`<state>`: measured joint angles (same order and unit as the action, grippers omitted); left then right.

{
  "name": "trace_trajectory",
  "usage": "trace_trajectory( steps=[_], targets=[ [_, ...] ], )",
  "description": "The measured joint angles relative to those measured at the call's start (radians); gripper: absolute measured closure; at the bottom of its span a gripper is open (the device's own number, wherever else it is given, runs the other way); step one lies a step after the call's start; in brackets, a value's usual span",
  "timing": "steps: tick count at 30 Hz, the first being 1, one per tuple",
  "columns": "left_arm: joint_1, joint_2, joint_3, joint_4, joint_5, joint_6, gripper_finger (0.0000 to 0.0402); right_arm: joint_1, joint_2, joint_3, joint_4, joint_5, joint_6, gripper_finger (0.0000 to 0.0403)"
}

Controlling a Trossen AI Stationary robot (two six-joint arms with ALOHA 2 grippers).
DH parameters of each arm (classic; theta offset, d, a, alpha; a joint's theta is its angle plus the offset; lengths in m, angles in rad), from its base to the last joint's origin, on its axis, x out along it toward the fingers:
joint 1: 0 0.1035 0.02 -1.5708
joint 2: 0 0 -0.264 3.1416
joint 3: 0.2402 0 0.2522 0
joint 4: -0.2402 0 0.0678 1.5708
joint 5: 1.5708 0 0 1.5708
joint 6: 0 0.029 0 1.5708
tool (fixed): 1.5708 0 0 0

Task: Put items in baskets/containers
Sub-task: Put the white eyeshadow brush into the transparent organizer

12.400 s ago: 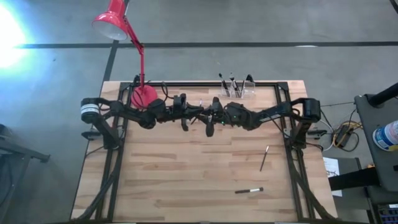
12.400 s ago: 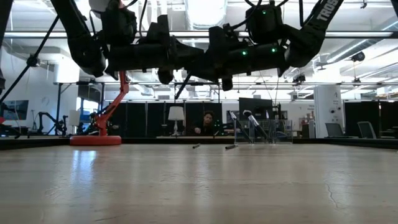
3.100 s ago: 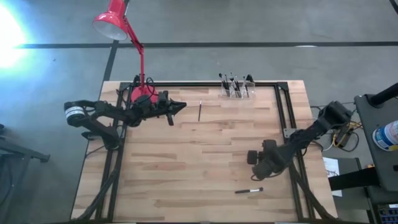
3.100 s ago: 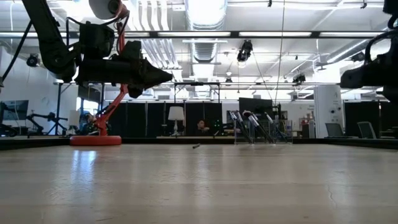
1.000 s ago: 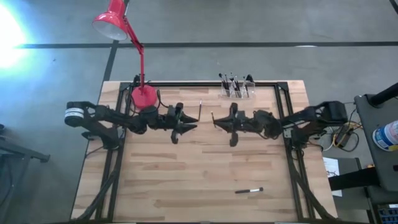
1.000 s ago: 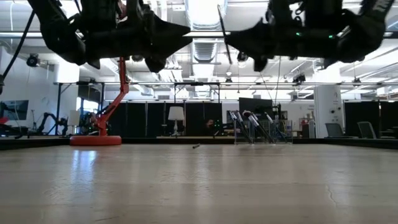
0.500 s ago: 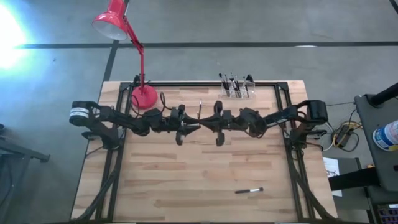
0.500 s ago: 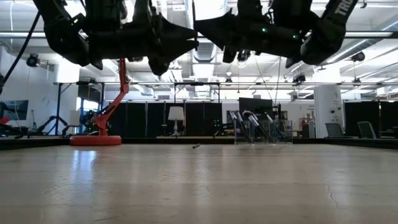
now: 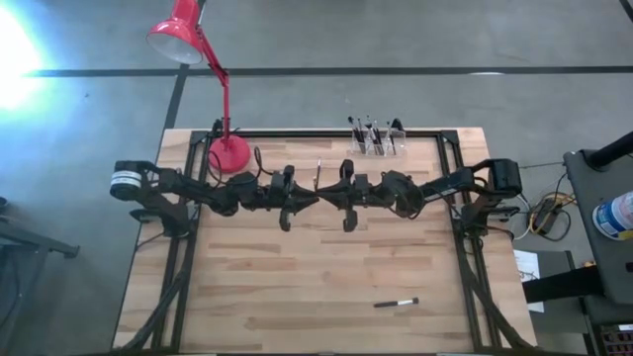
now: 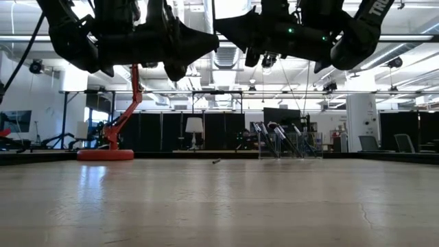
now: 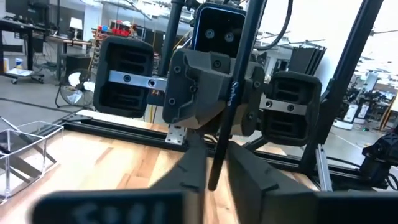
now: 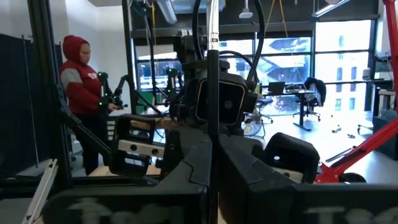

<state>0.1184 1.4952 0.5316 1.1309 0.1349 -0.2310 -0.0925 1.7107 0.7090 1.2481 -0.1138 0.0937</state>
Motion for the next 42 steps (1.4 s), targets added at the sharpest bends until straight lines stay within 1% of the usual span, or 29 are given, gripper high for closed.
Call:
trace_trajectory(
  steps=[2,3,7,10,13,16,18,23,27,32,36,39,42],
  targets=[
    [0.000,0.000,0.005,-0.004,0.001,0.004,0.0380,0.000,0.000,0.000,0.000,0.001,0.004,0.0390],
    [0.002,0.000,0.005,-0.003,0.001,0.006,0.0388,0.000,0.000,0.000,0.000,0.001,0.011,0.0390],
    [0.008,0.000,0.005,-0.009,0.002,0.002,0.0394,-0.003,-0.001,0.000,-0.016,0.011,0.087,0.0390],
    [0.017,0.000,0.004,-0.045,-0.017,-0.005,0.0396,-0.013,-0.020,0.000,-0.095,0.016,0.095,0.0384],
    [0.028,0.000,0.003,-0.087,-0.055,0.001,0.0397,-0.024,-0.069,0.000,-0.238,0.047,0.095,0.0358],
    [0.033,-0.002,0.003,-0.125,-0.080,0.011,0.0399,-0.030,-0.149,0.004,-0.404,0.098,0.089,0.0321],
    [0.034,-0.001,0.001,-0.130,-0.082,0.017,0.0399,-0.035,-0.196,0.011,-0.466,0.117,0.086,0.0297],
    [0.035,-0.002,-0.002,-0.133,-0.081,0.026,0.0400,-0.034,-0.232,0.030,-0.491,0.116,0.090,0.0251],
    [0.035,-0.002,-0.002,-0.137,-0.077,0.026,0.0400,-0.037,-0.200,0.063,-0.489,0.116,0.109,0.0236],
    [0.035,-0.002,-0.003,-0.138,-0.077,0.026,0.0400,-0.040,-0.150,0.122,-0.488,0.117,0.112,0.0237],
    [0.035,-0.002,-0.004,-0.141,-0.077,0.026,0.0400,-0.039,-0.118,0.166,-0.491,0.117,0.101,0.0251],
    [0.035,-0.002,-0.005,-0.147,-0.076,0.026,0.0400,-0.039,-0.107,0.186,-0.488,0.117,0.086,0.0281],
    [0.035,-0.002,-0.007,-0.156,-0.076,0.026,0.0396,-0.039,-0.107,0.187,-0.490,0.117,0.078,0.0329]
  ],
)
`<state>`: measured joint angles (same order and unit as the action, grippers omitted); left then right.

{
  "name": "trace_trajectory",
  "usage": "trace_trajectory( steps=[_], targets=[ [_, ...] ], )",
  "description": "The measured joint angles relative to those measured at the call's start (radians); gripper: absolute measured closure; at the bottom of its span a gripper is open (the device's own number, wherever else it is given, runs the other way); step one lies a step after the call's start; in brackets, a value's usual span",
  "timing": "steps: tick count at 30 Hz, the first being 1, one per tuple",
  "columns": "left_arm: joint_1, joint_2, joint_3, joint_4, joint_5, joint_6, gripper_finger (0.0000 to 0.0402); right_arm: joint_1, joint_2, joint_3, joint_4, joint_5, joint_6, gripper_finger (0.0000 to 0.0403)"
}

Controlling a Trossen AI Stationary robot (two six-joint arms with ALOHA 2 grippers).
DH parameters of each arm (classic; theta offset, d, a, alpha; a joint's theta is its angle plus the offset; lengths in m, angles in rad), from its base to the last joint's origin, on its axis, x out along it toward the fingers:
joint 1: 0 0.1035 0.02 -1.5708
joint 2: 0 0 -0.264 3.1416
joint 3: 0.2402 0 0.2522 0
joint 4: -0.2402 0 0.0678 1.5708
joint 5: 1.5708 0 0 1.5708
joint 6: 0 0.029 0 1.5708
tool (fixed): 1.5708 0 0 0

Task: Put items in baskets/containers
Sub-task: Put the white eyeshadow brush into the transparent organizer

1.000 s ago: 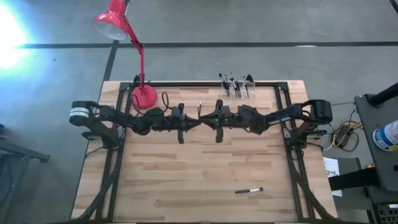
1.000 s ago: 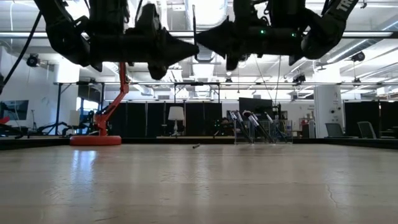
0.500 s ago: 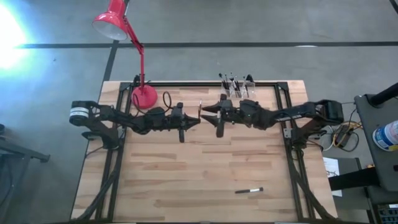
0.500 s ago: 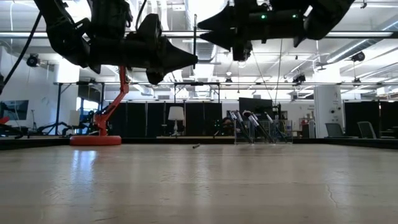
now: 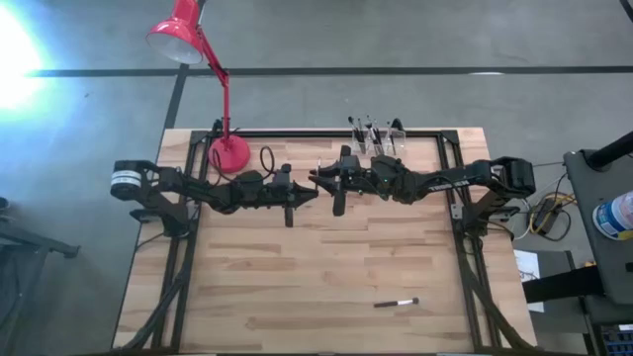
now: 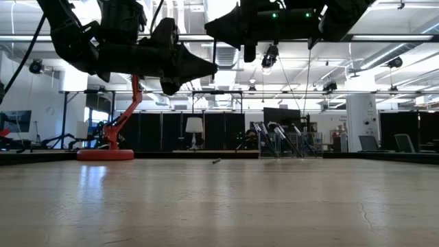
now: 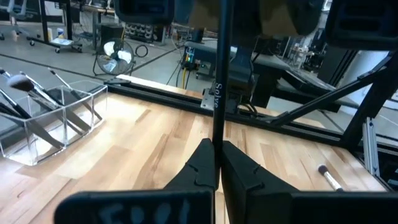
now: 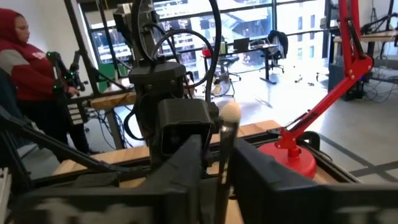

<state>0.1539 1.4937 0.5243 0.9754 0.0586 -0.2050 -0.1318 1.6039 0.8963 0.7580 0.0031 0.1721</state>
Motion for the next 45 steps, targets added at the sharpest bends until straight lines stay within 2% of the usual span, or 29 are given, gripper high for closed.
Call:
trace_trajectory(
  steps=[3,4,9,15,20,26,34,37,45],
  targets=[
    [0.001,0.000,-0.002,-0.009,0.000,-0.001,0.0389,0.000,-0.006,-0.010,0.001,0.001,-0.015,0.0380],
    [0.002,0.000,-0.002,-0.009,-0.001,-0.004,0.0387,0.000,-0.010,-0.014,0.001,0.004,-0.018,0.0384],
    [0.004,-0.005,-0.008,-0.010,-0.021,-0.029,0.0368,-0.011,-0.043,-0.028,-0.056,0.028,-0.039,0.0388],
    [0.041,-0.044,-0.045,-0.011,-0.019,-0.036,0.0347,-0.070,-0.164,-0.035,-0.279,0.122,-0.072,0.0389],
    [0.066,-0.054,-0.058,-0.017,-0.006,-0.051,0.0348,-0.181,-0.280,-0.036,-0.511,0.187,-0.075,0.0390],
    [0.067,-0.054,-0.060,-0.023,-0.005,-0.041,0.0354,-0.396,-0.354,-0.037,-0.741,0.260,-0.073,0.0390],
    [0.067,-0.054,-0.062,-0.030,-0.004,-0.031,0.0354,-0.640,-0.314,-0.048,-0.807,0.229,-0.093,0.0390],
    [0.067,-0.054,-0.067,-0.031,-0.003,-0.024,0.0354,-0.690,-0.283,-0.058,-0.804,0.185,-0.080,0.0390],
    [0.067,-0.053,-0.068,-0.034,-0.003,-0.023,0.0354,-0.756,-0.171,-0.088,-0.734,0.176,-0.078,0.0390]
  ],
)
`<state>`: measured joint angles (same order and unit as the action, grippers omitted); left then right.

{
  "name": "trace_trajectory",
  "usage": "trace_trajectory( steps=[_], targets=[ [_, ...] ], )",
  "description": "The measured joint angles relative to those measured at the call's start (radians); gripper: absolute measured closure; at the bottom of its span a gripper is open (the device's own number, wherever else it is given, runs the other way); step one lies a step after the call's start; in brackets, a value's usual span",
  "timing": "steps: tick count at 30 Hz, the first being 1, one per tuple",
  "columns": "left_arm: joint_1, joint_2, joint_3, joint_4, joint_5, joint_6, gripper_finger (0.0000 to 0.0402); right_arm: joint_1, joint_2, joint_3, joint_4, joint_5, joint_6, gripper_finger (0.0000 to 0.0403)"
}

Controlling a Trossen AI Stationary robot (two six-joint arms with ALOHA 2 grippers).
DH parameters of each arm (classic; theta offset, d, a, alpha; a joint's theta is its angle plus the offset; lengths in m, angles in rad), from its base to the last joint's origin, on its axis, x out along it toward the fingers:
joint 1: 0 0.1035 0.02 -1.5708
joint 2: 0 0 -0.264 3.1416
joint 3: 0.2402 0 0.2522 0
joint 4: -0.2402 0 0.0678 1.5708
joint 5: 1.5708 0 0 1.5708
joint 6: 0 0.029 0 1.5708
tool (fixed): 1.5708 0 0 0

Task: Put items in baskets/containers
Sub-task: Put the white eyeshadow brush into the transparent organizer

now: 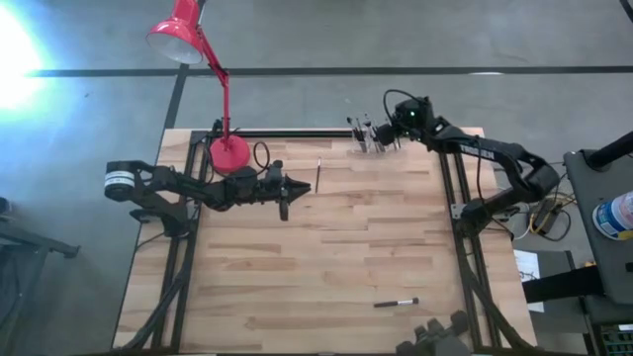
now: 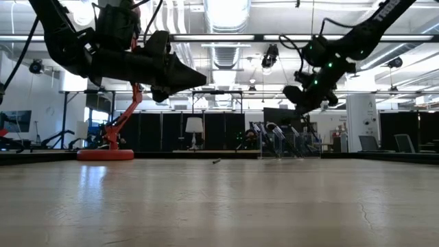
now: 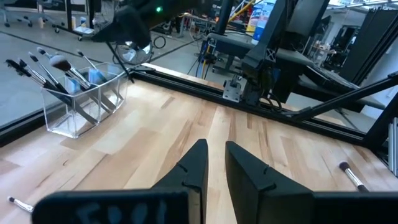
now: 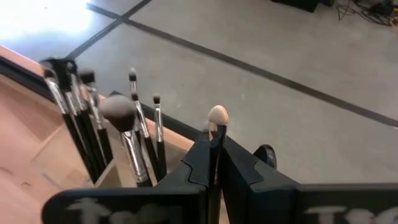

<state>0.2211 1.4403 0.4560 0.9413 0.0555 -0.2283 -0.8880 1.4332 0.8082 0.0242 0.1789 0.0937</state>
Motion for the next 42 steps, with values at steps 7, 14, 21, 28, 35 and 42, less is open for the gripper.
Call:
trace_trajectory(
  steps=[7,14,21,28,35,42],
  targets=[
    [0.000,0.000,-0.003,0.000,0.000,0.000,0.0354,-0.003,0.010,-0.002,0.024,-0.009,0.007,0.0390],
    [0.000,0.000,-0.004,-0.013,0.000,-0.001,0.0354,-0.003,-0.090,0.009,0.039,-0.042,-0.011,0.0390],
    [0.000,0.001,-0.004,-0.017,0.000,-0.001,0.0354,-0.011,-0.057,-0.018,0.163,-0.041,-0.122,0.0390],
    [0.000,0.001,-0.004,-0.016,0.000,-0.002,0.0354,-0.037,0.057,-0.027,0.229,-0.038,-0.147,0.0390],
    [0.000,0.001,-0.004,-0.016,0.000,-0.006,0.0354,-0.040,0.147,-0.028,0.243,-0.043,-0.117,0.0390],
    [0.000,0.001,-0.004,-0.016,0.000,-0.007,0.0354,-0.040,0.136,-0.028,0.197,-0.041,-0.062,0.0363]
  ],
)
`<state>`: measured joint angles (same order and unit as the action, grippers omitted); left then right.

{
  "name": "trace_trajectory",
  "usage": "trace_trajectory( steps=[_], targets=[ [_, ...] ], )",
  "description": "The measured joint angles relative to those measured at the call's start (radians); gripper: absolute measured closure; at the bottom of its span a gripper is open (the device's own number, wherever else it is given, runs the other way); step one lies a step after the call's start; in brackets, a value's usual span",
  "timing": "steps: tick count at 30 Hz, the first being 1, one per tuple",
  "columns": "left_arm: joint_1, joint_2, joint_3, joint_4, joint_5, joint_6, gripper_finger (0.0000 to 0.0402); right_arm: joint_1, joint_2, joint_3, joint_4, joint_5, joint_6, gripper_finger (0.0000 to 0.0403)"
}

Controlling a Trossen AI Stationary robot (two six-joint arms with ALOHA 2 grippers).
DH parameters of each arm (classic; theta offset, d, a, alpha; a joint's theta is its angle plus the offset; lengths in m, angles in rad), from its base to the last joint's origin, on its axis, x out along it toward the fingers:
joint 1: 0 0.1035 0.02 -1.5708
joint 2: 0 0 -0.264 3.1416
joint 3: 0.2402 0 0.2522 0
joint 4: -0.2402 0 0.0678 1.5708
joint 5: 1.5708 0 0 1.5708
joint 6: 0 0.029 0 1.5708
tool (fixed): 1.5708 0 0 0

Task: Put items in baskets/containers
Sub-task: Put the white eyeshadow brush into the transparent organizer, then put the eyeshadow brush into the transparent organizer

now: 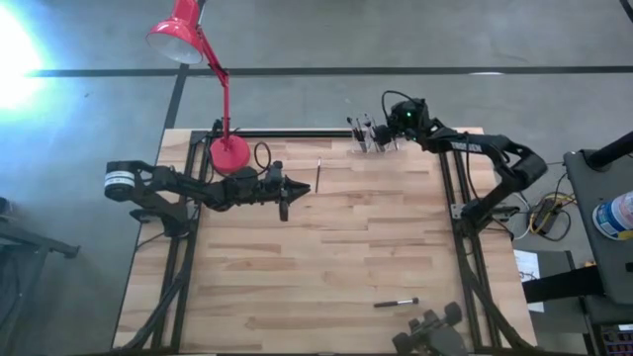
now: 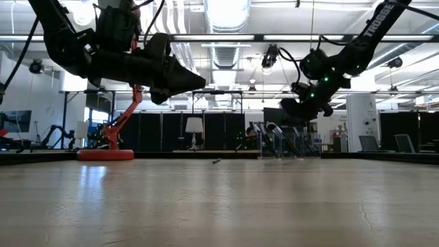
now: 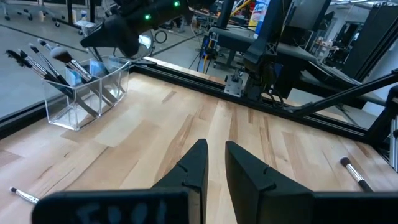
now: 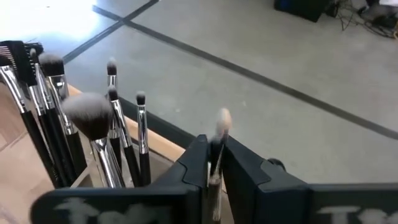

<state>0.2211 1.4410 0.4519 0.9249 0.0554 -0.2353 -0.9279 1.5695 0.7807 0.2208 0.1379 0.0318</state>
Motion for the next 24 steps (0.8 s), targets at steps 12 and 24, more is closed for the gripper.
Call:
trace_trajectory(
  steps=[12,24],
  targets=[
    [0.000,0.000,-0.005,0.000,0.000,0.005,0.0354,0.038,-0.135,0.000,-0.111,-0.147,-0.008,0.0339],
    [0.019,0.000,-0.015,0.000,0.000,0.006,0.0354,0.283,-0.087,0.001,-0.141,-0.236,-0.114,0.0394]
  ],
)
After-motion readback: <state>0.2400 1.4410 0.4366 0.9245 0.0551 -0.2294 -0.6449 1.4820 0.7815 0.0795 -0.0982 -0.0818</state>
